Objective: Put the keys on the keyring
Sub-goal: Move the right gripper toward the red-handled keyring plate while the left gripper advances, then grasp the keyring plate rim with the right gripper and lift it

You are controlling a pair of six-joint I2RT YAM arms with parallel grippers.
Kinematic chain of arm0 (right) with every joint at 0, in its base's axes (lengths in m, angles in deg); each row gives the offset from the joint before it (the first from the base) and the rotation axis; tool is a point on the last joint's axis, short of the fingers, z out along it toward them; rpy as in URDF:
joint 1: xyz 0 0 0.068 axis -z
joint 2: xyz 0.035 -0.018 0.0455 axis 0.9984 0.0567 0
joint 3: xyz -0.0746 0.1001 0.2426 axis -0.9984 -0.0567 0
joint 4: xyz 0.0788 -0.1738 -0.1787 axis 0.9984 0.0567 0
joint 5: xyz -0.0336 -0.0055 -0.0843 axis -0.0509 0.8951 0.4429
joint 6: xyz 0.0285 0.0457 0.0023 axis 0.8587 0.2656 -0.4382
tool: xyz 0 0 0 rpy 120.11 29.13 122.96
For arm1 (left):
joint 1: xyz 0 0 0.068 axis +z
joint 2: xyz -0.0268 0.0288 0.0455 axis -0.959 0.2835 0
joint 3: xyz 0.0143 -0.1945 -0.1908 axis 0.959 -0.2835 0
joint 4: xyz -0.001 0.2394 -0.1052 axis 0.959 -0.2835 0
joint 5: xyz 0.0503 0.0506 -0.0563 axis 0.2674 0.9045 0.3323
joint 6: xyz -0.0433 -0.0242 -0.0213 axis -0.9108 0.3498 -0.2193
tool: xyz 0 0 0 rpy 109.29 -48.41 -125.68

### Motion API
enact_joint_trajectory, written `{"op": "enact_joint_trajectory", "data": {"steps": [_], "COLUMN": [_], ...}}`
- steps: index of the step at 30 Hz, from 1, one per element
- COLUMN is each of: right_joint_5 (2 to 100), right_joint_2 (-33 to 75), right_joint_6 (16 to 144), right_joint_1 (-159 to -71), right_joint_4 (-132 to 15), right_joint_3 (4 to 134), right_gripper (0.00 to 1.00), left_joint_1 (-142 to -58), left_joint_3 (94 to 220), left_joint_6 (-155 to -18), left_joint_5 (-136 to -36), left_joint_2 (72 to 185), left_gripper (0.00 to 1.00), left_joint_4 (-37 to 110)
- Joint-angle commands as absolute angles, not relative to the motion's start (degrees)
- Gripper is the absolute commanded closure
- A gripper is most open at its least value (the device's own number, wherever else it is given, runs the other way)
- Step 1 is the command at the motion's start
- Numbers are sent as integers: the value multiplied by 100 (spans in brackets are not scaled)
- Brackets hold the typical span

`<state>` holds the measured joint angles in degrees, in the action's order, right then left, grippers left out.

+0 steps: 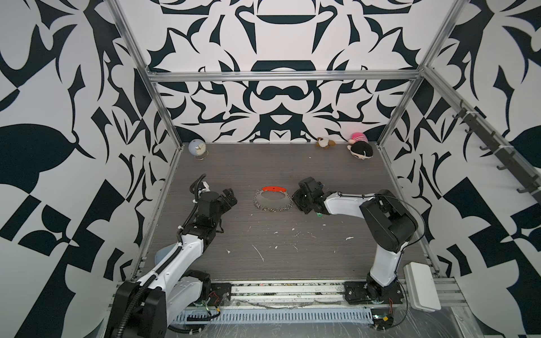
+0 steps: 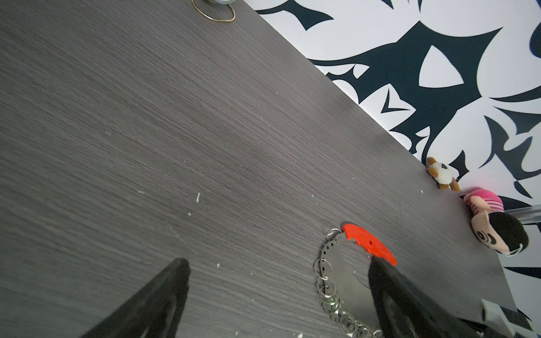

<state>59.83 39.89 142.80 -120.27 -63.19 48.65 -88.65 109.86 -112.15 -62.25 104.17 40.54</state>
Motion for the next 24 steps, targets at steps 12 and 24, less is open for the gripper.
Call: {"op": "enact_joint_trajectory", "data": {"steps": [12,24], "right_joint_5": [5937,5924], "right_joint_2": [4252,4302], "right_joint_6": [14487,14585], "right_joint_1": [-12059,-12109], "right_joint_4": [-6472,-6603], "right_joint_3": [5100,5052], "right_gripper": [81,85], "left_joint_1": [-8847,-8845], "left_joint_3": [10902,10907], "left_joint_6": [-11287,-11292], "left_joint_5": [-6295,-6341], "left_joint_2": [10229,10221], "left_gripper": [0,0], "left_joint_4": [4242,4247]}}
